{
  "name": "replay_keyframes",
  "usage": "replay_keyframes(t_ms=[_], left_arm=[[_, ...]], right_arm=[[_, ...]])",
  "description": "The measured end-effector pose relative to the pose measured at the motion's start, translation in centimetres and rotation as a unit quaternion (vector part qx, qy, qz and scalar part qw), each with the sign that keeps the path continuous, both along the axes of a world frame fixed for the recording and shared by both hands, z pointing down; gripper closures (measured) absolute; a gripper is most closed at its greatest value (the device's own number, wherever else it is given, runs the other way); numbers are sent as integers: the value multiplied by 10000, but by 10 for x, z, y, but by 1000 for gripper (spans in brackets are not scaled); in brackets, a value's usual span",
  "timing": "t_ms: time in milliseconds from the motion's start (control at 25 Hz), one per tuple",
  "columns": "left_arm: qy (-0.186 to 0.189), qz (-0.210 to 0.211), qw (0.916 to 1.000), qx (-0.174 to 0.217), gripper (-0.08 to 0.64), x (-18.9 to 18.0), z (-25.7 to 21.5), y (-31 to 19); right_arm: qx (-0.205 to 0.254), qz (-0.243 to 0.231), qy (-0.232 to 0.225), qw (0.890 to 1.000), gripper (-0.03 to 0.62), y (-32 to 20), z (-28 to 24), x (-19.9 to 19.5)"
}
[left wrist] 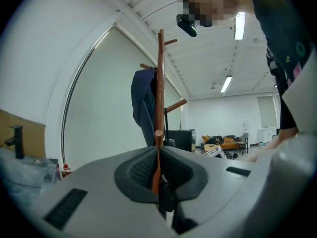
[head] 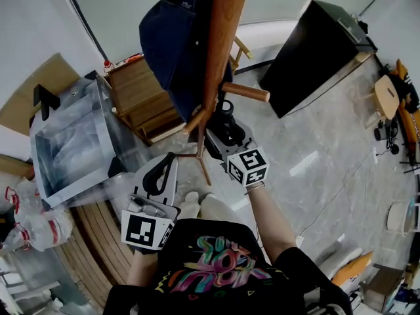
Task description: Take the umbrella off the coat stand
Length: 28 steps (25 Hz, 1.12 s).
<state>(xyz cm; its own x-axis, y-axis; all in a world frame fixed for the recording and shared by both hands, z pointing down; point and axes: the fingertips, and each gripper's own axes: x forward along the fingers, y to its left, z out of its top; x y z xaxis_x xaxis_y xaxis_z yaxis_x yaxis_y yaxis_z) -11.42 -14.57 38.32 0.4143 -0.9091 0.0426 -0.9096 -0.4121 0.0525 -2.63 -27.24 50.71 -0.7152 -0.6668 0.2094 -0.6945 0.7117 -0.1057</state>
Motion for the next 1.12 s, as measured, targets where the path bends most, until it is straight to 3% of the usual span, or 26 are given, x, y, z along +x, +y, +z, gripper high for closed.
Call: replay_keyframes(t_ms=[720, 1120], left_arm=[[29, 106, 9996, 257, 528, 7, -19, -1], [-14, 270, 9984, 496, 528, 18, -40, 2]], right_arm=[[150, -110, -134, 9997, 342, 18, -41, 7], [345, 1, -565, 9978, 345, 40, -89, 27]])
